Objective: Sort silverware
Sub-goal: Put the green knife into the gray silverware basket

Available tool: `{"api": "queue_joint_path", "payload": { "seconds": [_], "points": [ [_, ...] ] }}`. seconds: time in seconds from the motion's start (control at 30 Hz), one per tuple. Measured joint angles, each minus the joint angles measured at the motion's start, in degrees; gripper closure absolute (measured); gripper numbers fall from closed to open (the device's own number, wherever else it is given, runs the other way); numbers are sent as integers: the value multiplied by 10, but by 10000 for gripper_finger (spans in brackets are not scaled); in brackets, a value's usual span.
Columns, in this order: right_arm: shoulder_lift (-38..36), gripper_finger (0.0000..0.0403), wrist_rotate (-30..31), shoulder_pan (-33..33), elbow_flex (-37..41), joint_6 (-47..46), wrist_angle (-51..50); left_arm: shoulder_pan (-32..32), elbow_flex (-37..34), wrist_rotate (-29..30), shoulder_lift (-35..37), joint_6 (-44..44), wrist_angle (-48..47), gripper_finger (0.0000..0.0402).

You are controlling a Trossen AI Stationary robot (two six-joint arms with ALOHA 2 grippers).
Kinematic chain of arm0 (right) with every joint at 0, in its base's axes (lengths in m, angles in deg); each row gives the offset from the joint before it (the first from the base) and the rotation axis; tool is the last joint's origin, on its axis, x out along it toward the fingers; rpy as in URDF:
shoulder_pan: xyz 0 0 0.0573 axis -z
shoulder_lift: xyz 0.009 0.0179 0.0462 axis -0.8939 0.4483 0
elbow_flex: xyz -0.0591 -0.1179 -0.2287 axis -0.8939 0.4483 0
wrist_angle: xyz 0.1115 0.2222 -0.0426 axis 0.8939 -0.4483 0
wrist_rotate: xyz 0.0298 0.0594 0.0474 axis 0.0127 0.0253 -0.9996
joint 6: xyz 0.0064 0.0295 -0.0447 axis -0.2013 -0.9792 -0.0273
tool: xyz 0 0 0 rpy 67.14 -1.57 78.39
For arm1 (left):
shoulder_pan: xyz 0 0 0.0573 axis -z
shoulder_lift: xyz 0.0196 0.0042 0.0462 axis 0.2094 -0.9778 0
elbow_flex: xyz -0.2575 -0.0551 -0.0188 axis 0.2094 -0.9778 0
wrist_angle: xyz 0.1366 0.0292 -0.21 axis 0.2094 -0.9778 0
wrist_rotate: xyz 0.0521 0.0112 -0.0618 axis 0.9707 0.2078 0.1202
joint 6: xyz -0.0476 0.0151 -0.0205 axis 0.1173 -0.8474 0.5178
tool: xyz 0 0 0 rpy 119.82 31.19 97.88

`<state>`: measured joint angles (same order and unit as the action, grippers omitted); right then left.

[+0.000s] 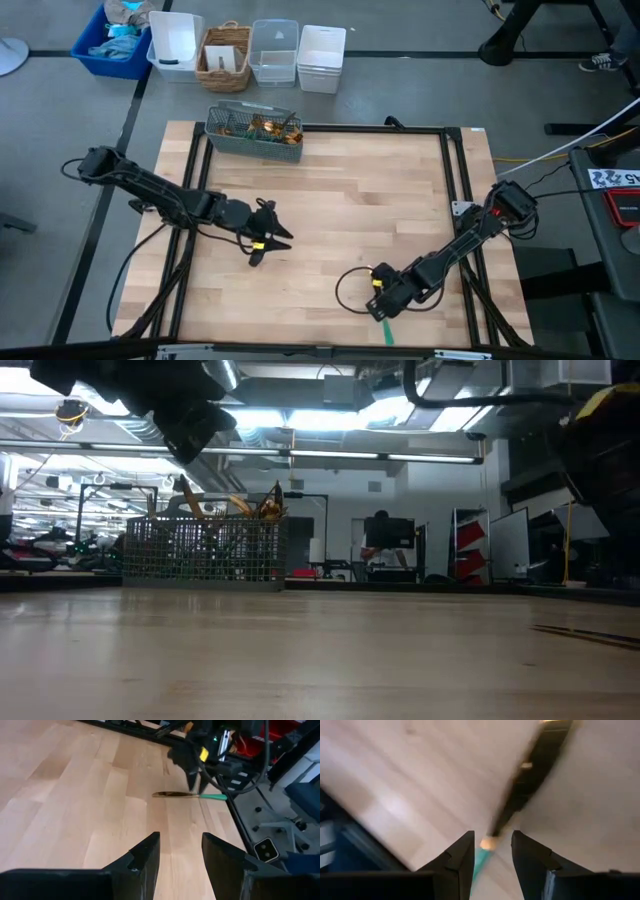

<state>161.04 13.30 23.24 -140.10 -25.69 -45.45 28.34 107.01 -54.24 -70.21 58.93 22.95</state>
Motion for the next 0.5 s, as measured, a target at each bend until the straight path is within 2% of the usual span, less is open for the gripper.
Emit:
{"api": "queue_joint_path", "payload": {
  "seconds": [0.2,0.5],
  "points": [
    [9,275,12,0,-62,0,-113,4,0,-1,0,-3,-4,263],
    [27,275,36,-10,-82,-38,-117,16,0,0,0,-22,-3,263]
  ]
}}
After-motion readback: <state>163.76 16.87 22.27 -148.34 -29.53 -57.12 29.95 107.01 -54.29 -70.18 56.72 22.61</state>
